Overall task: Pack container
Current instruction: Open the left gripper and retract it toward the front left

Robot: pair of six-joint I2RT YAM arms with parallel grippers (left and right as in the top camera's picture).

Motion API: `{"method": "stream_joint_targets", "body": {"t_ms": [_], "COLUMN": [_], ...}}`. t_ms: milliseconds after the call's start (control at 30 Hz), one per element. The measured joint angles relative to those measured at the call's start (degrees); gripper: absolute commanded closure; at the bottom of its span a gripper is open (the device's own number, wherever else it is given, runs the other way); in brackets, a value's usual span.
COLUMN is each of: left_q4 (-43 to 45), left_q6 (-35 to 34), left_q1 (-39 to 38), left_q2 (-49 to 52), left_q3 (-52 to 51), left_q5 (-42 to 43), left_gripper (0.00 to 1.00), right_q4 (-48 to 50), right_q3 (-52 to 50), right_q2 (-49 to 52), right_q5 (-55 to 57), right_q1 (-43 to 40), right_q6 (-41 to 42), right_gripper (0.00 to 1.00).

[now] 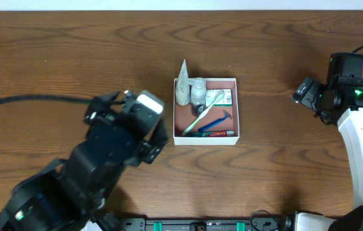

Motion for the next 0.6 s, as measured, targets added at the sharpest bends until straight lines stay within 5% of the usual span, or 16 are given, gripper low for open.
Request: {"method": "stream_joint_targets", "body": {"t_ms": [233, 600], "left_q4": [-21.9, -24.9], "left_q6": [-1.3, -4.7], "left_q1": [0.0, 0.0], "left_q2": [-3.9, -4.0], "left_q3": [-0.1, -0.1], "left_q5": [-0.6, 0.1], "left_gripper": [0.02, 0.02], "right_q4": [0.0, 0.0], "right_q3": [0.0, 0.0], "right_q2": [0.0, 0.0], "right_q5": [0.0, 0.0], "right_q1": [0.0, 0.0], "right_q6": [0.0, 0.0], "right_gripper": [0.01, 0.01]}}
